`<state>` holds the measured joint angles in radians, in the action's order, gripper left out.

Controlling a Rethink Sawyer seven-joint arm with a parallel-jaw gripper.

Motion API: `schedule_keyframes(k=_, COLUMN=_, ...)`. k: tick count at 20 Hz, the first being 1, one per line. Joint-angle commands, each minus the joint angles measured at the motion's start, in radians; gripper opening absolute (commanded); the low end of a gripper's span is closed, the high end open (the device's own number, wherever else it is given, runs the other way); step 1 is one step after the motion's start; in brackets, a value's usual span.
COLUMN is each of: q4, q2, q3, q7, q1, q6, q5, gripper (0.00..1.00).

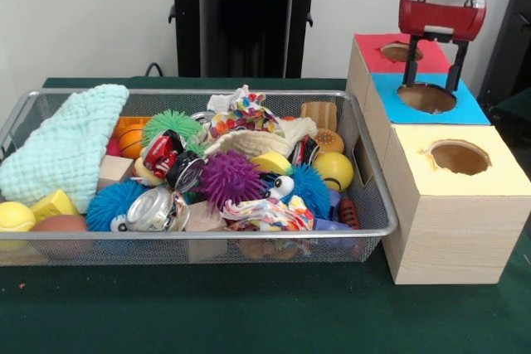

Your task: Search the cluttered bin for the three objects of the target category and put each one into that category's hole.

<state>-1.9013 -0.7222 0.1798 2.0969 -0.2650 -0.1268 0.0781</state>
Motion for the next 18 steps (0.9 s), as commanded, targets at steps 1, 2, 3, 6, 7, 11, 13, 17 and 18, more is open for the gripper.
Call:
schedule_keyframes(k=1, q4=-0.045, q2=0.014, q3=0.035, q7=0.211, q1=0.019, q6=-0.001, q5=0.056, gripper=1.0)
schedule_keyframes(k=2, q4=-0.054, q2=-0.003, q3=0.04, q7=0.206, q1=0.019, q6=-0.01, q5=0.053, gripper=1.0)
schedule_keyframes(k=3, q4=-0.062, q2=-0.02, q3=0.046, q7=0.201, q1=0.019, q6=-0.02, q5=0.051, gripper=1.0)
schedule_keyframes(k=6, q4=-0.078, q2=-0.091, q3=0.068, q7=0.175, q1=0.023, q6=-0.077, q5=0.038, gripper=1.0)
schedule_keyframes(k=7, q4=-0.081, q2=-0.106, q3=0.07, q7=0.165, q1=0.029, q6=-0.088, q5=0.033, gripper=1.0)
schedule_keyframes(k=11, q4=-0.086, q2=-0.172, q3=0.095, q7=0.098, q1=0.063, q6=-0.153, q5=-0.005, gripper=1.0)
schedule_keyframes(k=13, q4=-0.075, q2=-0.166, q3=0.102, q7=0.063, q1=0.083, q6=-0.149, q5=-0.032, gripper=1.0)
schedule_keyframes(k=17, q4=-0.123, q2=-0.123, q3=-0.012, q7=0.005, q1=0.224, q6=-0.036, q5=-0.094, gripper=1.0)
schedule_keyframes(k=18, q4=-0.14, q2=-0.107, q3=-0.041, q7=0.005, q1=0.264, q6=0.001, q5=-0.112, gripper=1.0)
